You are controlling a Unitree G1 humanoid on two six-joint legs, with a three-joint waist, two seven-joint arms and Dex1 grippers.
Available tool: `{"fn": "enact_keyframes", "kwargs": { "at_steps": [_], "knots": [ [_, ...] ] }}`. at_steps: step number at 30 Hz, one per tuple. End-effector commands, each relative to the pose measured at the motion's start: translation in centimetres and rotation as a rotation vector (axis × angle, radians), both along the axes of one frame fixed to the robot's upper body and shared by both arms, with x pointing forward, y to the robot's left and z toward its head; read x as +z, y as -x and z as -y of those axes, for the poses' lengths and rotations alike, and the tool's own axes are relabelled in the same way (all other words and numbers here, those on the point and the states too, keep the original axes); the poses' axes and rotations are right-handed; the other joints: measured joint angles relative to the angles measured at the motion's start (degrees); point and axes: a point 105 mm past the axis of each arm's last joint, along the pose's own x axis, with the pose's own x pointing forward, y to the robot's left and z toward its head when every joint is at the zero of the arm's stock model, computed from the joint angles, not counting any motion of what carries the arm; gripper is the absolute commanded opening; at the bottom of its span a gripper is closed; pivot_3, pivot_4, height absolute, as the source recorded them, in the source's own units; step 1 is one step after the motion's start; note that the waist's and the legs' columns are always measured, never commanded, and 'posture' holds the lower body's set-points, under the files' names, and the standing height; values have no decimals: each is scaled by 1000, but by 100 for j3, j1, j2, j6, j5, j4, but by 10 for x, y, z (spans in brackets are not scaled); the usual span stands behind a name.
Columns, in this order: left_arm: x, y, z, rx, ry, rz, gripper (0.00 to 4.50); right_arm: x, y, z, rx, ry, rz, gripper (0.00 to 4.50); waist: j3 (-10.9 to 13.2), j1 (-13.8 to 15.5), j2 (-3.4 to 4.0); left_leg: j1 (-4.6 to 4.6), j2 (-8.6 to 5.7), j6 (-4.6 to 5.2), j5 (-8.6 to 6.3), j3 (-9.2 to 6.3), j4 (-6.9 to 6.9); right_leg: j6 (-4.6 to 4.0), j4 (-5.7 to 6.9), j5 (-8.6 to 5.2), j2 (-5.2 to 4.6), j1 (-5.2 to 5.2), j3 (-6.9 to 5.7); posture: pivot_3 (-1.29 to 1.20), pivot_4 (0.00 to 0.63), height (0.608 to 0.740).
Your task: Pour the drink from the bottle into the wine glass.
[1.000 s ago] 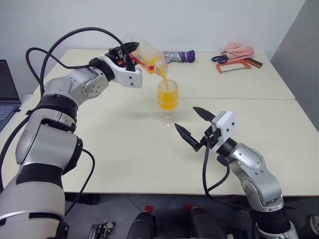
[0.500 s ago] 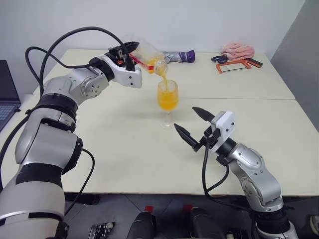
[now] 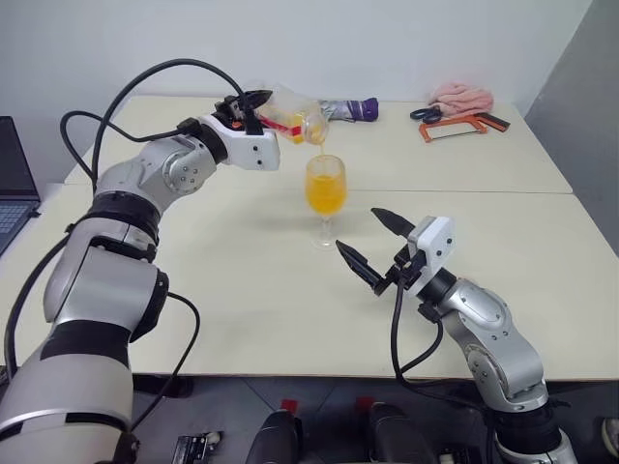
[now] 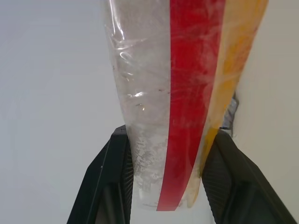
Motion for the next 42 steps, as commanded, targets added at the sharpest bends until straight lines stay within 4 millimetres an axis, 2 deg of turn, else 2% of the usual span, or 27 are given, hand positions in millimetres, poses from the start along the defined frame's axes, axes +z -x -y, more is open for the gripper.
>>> {"fn": "enact_keyframes", "kwargs": {
  "at_steps": [1, 4, 8, 13, 19, 28, 39, 42],
  "knots": [
    [12, 4, 6, -70, 152, -43, 1659, 16, 6, -5, 25, -21, 75, 4500, 0, -2, 0, 0, 0, 0, 0, 0, 0, 0, 0, 0, 0, 0, 0, 0, 150, 740],
    [10, 5, 11, -130, 308, -140, 1659, 17, 6, -7, 34, -15, 88, 4500, 0, -6, 0, 0, 0, -2, 1, -1, 2, 0, 1, 0, -1, 1, 0, 0, 150, 740],
    [6, 3, -1, -152, 547, -263, 1659, 20, 4, -8, 41, -9, 90, 4500, 0, -52, 0, 0, 1, -4, 2, -8, 5, -1, 4, 0, 0, 0, 1, 0, 150, 740],
    [-20, 6, -44, -71, 853, -380, 1659, 23, 3, -13, 135, 50, 63, 4500, -2, -187, 1, 12, 6, -1, 1, -19, 4, -1, 17, 0, -1, 0, 10, 0, 150, 740],
    [-58, 30, -84, 18, 1152, -474, 1659, 17, 9, -31, 298, 204, 5, 4500, -2, -229, 0, 13, 15, 0, 0, -36, 9, -1, 35, 0, -6, 0, 5, 0, 150, 740],
    [-104, 59, -126, 200, 1242, -503, 1659, 14, -2, -59, 355, 253, -17, 4500, -8, -155, -9, 16, 16, 0, 0, -36, 13, -1, 40, 0, -15, 1, 7, 0, 150, 740],
    [-143, 63, -138, 266, 1309, -584, 1659, 14, -5, -68, 380, 279, -3, 4500, -15, -96, -21, 18, 12, 2, -1, -34, 12, -1, 38, 1, -20, 2, 6, 0, 150, 740],
    [-148, 63, -138, 268, 1324, -596, 2648, 13, -4, -68, 379, 281, -4, 4500, -16, -97, -22, 17, 12, 2, -1, -34, 12, -2, 38, 1, -19, 1, 5, 0, 150, 740]
  ]
}}
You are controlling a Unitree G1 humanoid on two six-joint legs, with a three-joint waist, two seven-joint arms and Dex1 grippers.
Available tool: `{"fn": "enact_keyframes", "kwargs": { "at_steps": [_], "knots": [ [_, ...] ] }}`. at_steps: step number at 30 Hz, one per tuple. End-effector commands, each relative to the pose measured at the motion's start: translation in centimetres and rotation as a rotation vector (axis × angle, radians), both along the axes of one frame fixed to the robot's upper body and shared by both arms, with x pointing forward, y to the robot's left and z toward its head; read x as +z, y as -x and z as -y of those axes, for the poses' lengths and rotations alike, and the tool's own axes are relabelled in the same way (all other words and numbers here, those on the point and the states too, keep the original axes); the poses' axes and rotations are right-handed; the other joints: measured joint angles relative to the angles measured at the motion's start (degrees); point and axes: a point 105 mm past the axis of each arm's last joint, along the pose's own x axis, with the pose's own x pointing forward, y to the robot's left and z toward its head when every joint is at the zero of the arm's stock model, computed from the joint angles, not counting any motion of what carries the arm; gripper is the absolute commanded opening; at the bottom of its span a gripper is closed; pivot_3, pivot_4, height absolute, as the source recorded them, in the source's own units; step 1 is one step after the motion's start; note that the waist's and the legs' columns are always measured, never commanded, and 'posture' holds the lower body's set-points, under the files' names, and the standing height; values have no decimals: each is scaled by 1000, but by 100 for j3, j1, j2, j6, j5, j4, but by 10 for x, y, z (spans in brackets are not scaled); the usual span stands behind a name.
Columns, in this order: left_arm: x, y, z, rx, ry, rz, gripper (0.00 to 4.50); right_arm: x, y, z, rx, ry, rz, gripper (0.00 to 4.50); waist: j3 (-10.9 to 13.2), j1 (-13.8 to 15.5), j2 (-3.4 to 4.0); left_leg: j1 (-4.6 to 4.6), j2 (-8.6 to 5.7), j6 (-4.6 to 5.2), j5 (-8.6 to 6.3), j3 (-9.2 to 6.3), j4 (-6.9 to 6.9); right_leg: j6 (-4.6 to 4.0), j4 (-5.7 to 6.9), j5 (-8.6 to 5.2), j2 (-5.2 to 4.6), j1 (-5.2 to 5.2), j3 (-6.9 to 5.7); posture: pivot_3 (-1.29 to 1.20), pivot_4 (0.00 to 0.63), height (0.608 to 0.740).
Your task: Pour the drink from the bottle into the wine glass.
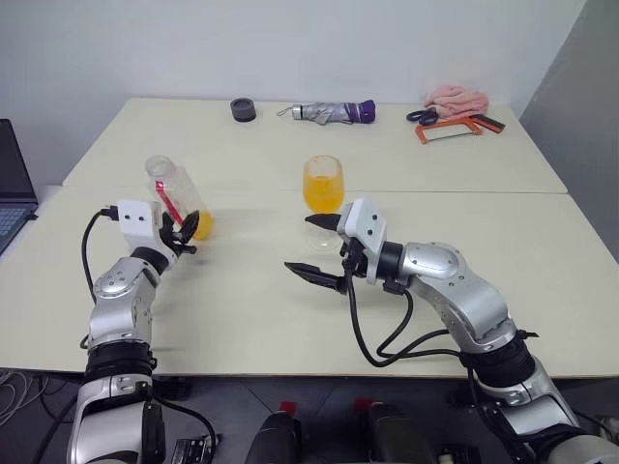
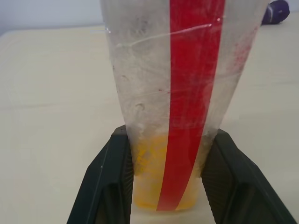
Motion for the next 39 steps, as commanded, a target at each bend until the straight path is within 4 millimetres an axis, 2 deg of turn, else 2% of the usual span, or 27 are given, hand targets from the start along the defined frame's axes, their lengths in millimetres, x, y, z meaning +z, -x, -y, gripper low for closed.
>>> {"fn": "enact_keyframes", "kwargs": {
  "at_steps": [1, 6, 11, 15, 18, 21, 23, 26, 30, 39],
  "knots": [
    [10, 0, -2, -4, 8, 48, 2987, 11, 5, -4, 27, -15, 48, 4500, -1, 0, -1, 0, 1, 0, 0, 0, 0, 0, 0, 0, 0, 0, 0, 0, 150, 740],
    [6, 1, 2, -23, -13, 40, 4443, 8, 7, -3, 23, -7, 43, 4500, -1, 0, -1, 0, 1, 0, 0, 0, -1, 0, 0, 0, -1, 0, 0, 0, 150, 740],
    [5, 3, 3, -28, -39, 41, 4443, 0, 9, 0, 20, 8, 30, 4500, -1, 0, -1, 0, 1, 1, 0, 0, -1, 0, -1, 0, -1, 0, 1, 0, 150, 740],
    [3, 13, 0, -10, -88, 50, 4443, -16, 10, 13, -12, 27, 15, 4500, -1, 3, -1, 1, 3, 1, -1, 0, -3, 0, -2, 0, -4, 0, 2, 0, 150, 740],
    [0, 28, -6, 14, -91, 59, 4443, -36, 7, 31, -119, -4, -4, 4500, -2, 9, -3, 0, 6, 1, -1, -1, -5, 0, -7, 0, -4, 1, 1, 0, 150, 740],
    [-7, 45, -9, 59, -95, 26, 4443, -45, -1, 53, -281, -110, 11, 4500, -2, 25, -3, 1, 8, 1, -1, 1, -10, 0, -11, 0, -7, 2, 3, 0, 150, 740],
    [-9, 58, -8, 93, -107, 17, 4443, -50, -6, 74, -422, -191, 35, 4500, -3, 30, -4, 3, 11, 1, -1, 3, -12, 0, -13, 0, -14, 4, 6, 0, 150, 740],
    [-10, 74, 0, 117, -110, 18, 4443, -62, -12, 100, -595, -217, 80, 4500, -3, 66, -4, 10, 9, 2, -1, 6, -13, 1, -13, 0, -20, 12, 6, 0, 150, 740],
    [-2, 84, 11, 138, -63, 62, 4443, -71, -25, 129, -814, -309, 60, 4500, -3, 100, -5, 13, 12, 1, -1, 11, -13, 1, -14, 0, -17, 13, 7, 0, 150, 740],
    [8, 91, 29, 87, -54, 98, 4443, -81, -36, 139, -861, -341, 13, 4500, -4, 106, -4, 21, 11, 1, -1, 22, -14, 1, -14, 0, 11, 17, 17, 0, 150, 740]
  ]
}}
